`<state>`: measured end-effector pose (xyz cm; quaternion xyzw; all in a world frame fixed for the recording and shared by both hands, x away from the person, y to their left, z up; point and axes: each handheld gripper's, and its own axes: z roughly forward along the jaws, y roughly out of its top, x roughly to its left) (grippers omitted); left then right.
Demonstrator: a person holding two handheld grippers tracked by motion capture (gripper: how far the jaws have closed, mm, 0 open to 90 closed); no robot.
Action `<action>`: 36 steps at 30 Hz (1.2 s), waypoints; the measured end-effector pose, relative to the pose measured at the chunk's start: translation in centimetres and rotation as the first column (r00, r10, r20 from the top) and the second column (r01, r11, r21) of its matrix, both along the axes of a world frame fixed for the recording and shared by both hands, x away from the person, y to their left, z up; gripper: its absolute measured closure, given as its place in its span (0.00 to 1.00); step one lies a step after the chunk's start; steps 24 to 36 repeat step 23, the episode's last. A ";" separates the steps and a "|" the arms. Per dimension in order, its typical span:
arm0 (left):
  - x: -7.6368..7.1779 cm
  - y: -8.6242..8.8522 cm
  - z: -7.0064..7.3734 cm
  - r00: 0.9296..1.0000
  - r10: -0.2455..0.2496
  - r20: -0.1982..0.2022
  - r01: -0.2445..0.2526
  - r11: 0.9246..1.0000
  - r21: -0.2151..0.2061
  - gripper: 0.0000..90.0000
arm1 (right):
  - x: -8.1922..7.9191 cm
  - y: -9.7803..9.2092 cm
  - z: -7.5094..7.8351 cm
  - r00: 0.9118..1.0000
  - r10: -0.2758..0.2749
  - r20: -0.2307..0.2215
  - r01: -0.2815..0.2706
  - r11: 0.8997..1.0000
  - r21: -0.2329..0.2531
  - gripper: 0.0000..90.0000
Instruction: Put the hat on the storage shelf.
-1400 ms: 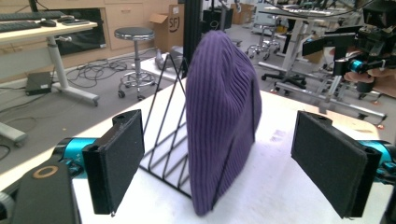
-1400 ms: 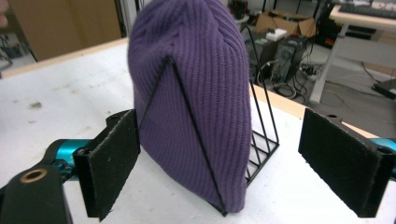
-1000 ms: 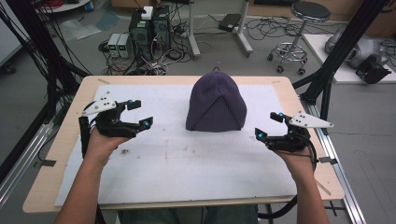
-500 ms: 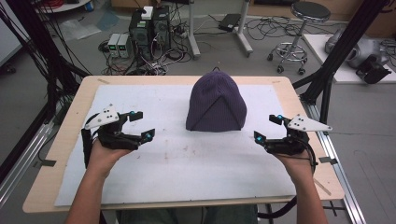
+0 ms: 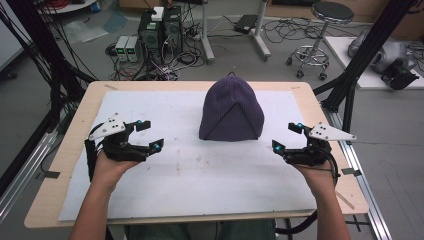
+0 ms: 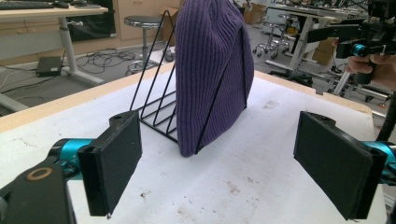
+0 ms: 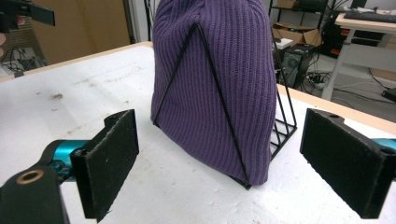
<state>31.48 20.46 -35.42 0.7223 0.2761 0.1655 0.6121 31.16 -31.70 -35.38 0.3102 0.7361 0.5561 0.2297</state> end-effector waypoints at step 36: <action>0.1 -0.1 -0.3 1.000 0.005 -0.017 -0.004 1.000 0.009 0.17 | 0.2 0.4 -0.4 1.000 0.007 -0.019 -0.007 1.000 -0.008 0.12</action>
